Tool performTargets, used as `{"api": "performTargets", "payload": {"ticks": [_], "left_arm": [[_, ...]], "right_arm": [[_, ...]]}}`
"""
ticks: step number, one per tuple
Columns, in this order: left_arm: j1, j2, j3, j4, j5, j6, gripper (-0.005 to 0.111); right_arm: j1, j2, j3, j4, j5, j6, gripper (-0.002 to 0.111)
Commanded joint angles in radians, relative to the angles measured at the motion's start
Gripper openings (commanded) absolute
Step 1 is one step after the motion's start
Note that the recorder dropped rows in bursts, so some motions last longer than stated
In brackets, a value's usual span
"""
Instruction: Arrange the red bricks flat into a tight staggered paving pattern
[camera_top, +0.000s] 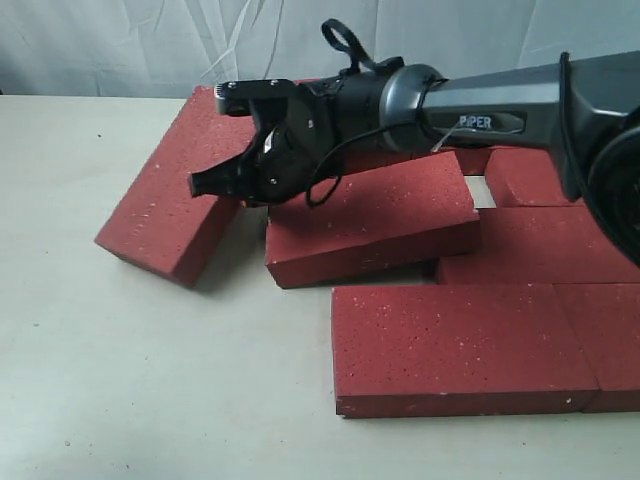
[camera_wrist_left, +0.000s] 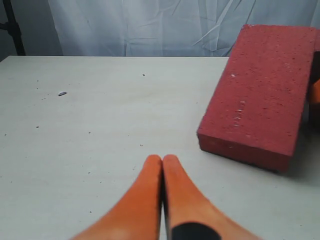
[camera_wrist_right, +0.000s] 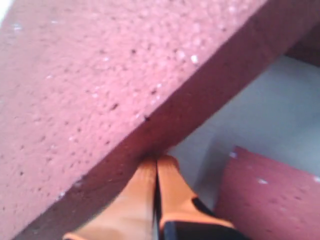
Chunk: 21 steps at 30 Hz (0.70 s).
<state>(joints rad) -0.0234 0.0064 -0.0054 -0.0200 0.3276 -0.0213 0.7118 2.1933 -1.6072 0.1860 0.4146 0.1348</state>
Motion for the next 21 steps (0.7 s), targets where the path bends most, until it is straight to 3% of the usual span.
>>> {"api": "performTargets", "payload": {"ticks": [1, 13, 21], "left_arm": [[0.002, -0.006, 0.005, 0.0, -0.014, -0.001, 0.0], [0.002, -0.006, 0.005, 0.0, -0.014, -0.001, 0.0], [0.002, -0.006, 0.005, 0.0, -0.014, -0.001, 0.0]], "right_arm": [[0.063, -0.002, -0.003, 0.004, -0.096, -0.003, -0.001], [0.078, -0.013, -0.003, 0.007, -0.069, -0.003, -0.001], [0.039, -0.135, -0.003, 0.007, 0.139, -0.003, -0.001]]}}
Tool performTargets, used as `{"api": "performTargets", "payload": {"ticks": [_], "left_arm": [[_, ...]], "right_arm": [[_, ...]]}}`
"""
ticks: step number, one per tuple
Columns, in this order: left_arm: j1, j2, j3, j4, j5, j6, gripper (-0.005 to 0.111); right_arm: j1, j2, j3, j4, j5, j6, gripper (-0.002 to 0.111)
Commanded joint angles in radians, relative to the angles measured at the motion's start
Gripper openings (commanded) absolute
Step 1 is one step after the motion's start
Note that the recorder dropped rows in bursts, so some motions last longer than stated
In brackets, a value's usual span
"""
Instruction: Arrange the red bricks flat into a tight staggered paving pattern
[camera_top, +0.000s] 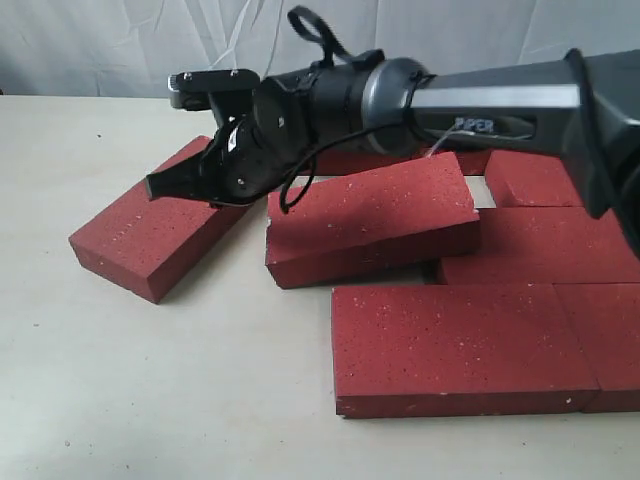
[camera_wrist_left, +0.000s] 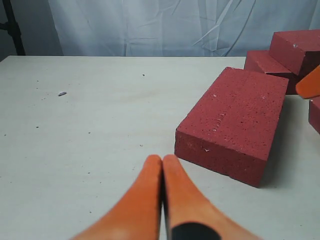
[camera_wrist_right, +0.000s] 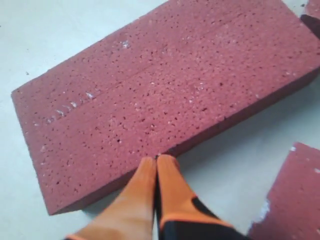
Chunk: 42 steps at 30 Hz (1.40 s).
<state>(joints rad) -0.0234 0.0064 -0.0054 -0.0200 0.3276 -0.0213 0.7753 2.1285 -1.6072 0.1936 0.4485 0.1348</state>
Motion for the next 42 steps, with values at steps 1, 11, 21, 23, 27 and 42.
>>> {"api": "performTargets", "payload": {"ticks": [1, 11, 21, 23, 27, 42], "left_arm": [[0.002, -0.006, 0.005, 0.0, -0.014, -0.001, 0.0], [0.002, -0.006, 0.005, 0.0, -0.014, -0.001, 0.0], [0.002, -0.006, 0.005, 0.0, -0.014, -0.001, 0.0], [0.002, -0.006, 0.005, 0.0, -0.014, -0.001, 0.0], [0.002, -0.006, 0.005, 0.0, -0.014, -0.001, 0.0], [0.002, -0.006, 0.005, -0.251, -0.408, -0.004, 0.0]], "right_arm": [[-0.031, -0.084, -0.003, 0.002, 0.138, -0.003, -0.001], [-0.146, -0.224, 0.04, 0.014, 0.378, -0.001, -0.001], [-0.335, -0.469, 0.39, 0.014, 0.294, -0.011, -0.001], [-0.37, -0.516, 0.446, 0.014, 0.276, -0.031, -0.001], [-0.466, -0.605, 0.521, 0.014, 0.29, -0.083, -0.001], [-0.531, -0.636, 0.555, -0.012, 0.292, -0.126, -0.001]]}}
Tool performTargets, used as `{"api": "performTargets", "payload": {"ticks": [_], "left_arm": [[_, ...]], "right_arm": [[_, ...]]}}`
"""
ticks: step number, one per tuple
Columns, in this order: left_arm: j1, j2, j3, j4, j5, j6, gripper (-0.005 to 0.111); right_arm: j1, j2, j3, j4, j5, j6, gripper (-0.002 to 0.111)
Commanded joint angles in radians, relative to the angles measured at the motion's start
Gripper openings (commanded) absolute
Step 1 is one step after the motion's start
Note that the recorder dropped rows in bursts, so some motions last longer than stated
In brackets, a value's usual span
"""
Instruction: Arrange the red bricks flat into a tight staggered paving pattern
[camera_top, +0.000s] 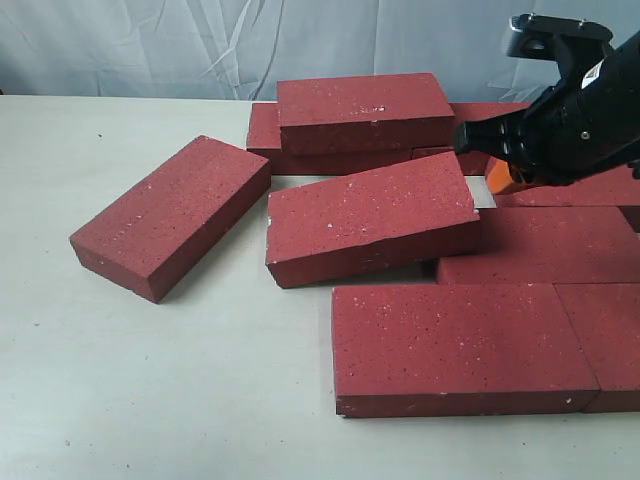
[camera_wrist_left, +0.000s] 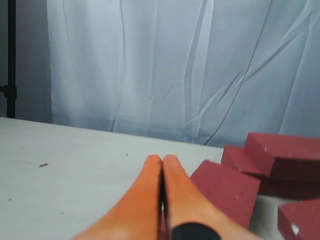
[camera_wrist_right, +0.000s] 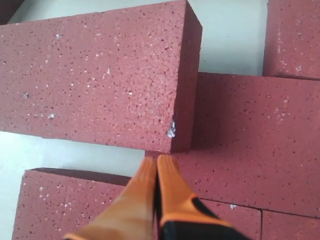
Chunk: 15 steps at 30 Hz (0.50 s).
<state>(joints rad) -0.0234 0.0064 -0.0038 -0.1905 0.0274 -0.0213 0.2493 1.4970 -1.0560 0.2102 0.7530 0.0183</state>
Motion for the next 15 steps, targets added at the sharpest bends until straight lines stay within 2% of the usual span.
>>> {"api": "performTargets", "payload": {"ticks": [1, 9, 11, 15], "left_arm": [[0.002, -0.006, 0.004, -0.094, -0.121, -0.004, 0.0], [0.002, -0.006, 0.004, -0.106, -0.14, -0.004, 0.0], [0.002, -0.006, 0.004, -0.15, -0.138, -0.004, 0.0], [0.002, -0.006, -0.043, -0.168, 0.0, -0.001, 0.0]], "right_arm": [[-0.005, -0.005, 0.004, -0.032, -0.007, -0.009, -0.001], [-0.003, -0.005, 0.004, -0.036, 0.006, -0.009, -0.001], [0.002, -0.005, 0.004, -0.039, 0.012, -0.009, -0.001], [0.002, -0.005, 0.004, -0.047, 0.02, -0.027, -0.001]]}}
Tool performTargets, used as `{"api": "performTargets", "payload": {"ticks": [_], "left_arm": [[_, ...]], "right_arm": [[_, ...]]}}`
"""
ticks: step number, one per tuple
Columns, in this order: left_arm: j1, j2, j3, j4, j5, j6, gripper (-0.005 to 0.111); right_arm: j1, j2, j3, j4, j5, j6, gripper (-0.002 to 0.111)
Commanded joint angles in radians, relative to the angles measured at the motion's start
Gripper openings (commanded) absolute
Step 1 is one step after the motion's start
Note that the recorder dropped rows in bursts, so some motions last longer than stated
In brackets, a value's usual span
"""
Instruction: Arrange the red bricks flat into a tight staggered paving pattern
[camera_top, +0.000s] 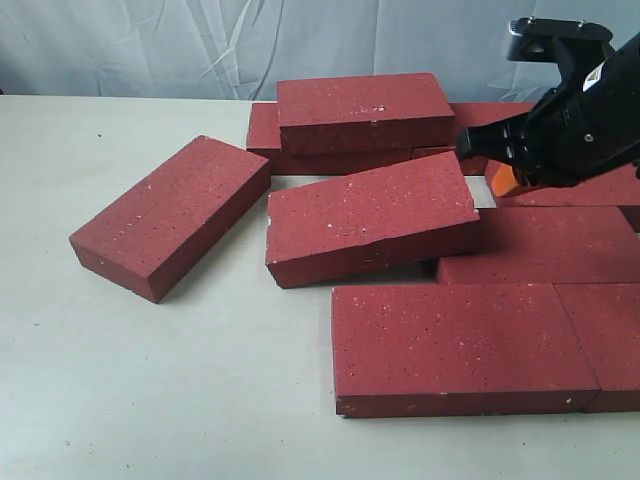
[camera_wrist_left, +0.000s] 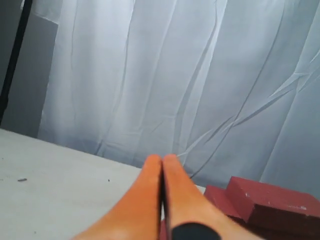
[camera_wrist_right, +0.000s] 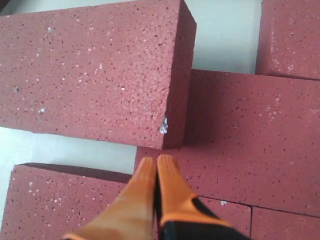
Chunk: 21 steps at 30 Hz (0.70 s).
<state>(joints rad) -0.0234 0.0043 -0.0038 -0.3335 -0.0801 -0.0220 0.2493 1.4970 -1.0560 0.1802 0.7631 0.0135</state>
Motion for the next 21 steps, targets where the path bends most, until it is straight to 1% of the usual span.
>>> {"api": "performTargets", "payload": {"ticks": [1, 6, 13, 16, 18, 21], "left_arm": [[0.002, 0.01, -0.071, -0.011, 0.159, -0.001, 0.0], [0.002, 0.146, -0.206, 0.04, 0.317, -0.001, 0.0], [0.002, 0.445, -0.44, 0.129, 0.609, 0.011, 0.0], [0.002, 0.581, -0.533, 0.13, 0.73, 0.076, 0.0], [0.002, 0.665, -0.572, 0.127, 0.788, 0.115, 0.0], [0.002, 0.778, -0.586, 0.082, 0.787, 0.137, 0.0]], "right_arm": [[0.002, -0.005, 0.004, -0.017, 0.012, -0.022, -0.001], [0.002, -0.005, 0.004, -0.015, 0.014, -0.022, -0.001], [0.002, -0.005, 0.004, -0.013, 0.009, -0.022, -0.001], [0.002, -0.005, 0.004, -0.013, 0.009, -0.022, -0.001], [0.002, -0.005, 0.004, -0.013, 0.004, -0.022, -0.001], [0.002, -0.005, 0.004, -0.013, 0.002, -0.022, -0.001]]}}
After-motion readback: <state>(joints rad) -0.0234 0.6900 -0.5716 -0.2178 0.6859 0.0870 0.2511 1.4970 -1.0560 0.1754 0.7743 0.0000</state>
